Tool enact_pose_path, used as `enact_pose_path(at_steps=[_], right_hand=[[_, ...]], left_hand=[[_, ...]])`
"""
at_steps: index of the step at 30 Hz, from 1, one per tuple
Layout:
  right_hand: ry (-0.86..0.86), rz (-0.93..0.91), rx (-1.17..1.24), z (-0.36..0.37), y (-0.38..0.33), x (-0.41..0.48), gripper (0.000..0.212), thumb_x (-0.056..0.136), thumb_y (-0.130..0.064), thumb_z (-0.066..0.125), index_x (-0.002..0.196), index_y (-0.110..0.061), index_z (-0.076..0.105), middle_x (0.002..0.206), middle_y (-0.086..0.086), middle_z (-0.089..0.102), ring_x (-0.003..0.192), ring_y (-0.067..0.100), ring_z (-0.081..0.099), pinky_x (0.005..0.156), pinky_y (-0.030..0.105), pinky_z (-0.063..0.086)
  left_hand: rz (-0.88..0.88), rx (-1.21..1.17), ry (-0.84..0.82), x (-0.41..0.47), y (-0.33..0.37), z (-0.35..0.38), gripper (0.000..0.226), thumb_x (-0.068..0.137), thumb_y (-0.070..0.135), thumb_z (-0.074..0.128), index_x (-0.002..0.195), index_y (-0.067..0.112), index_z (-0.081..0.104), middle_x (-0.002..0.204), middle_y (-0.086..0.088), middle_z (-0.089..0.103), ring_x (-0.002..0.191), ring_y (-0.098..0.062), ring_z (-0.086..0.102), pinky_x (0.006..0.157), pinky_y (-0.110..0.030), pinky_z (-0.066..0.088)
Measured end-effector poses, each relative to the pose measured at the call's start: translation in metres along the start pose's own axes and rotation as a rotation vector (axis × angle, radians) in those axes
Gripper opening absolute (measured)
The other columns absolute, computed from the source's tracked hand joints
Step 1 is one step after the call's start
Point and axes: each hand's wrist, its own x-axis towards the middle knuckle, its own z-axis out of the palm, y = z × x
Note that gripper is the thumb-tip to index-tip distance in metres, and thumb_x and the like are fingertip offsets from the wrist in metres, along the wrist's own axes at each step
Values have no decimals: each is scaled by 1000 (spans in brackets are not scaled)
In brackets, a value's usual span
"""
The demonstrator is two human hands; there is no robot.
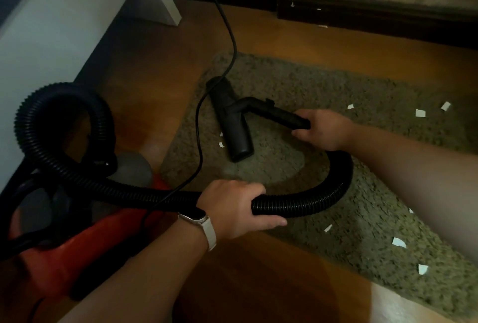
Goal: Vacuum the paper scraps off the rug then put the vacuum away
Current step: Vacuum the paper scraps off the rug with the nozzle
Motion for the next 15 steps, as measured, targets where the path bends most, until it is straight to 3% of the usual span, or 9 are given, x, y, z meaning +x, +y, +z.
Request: enact_pose_path(at_steps=[6,15], right_hand=[[17,13,26,0,8,-4,30,97,-41,60,125,-32,57,88,-3,64,76,12,61,63,29,45],[-53,-52,6,5,1,-2,28,94,-44,62,120,-36,58,91,-9,64,82,12,60,76,35,50]], left_hand=[[-6,12,23,4,0,0,67,68,94,35,89,34,57,70,14,57,64,0,55,56,-18,39],[24,11,19,3,-1,0,68,68,94,32,89,35,57,69,15,55,64,-1,55,58,-22,42]])
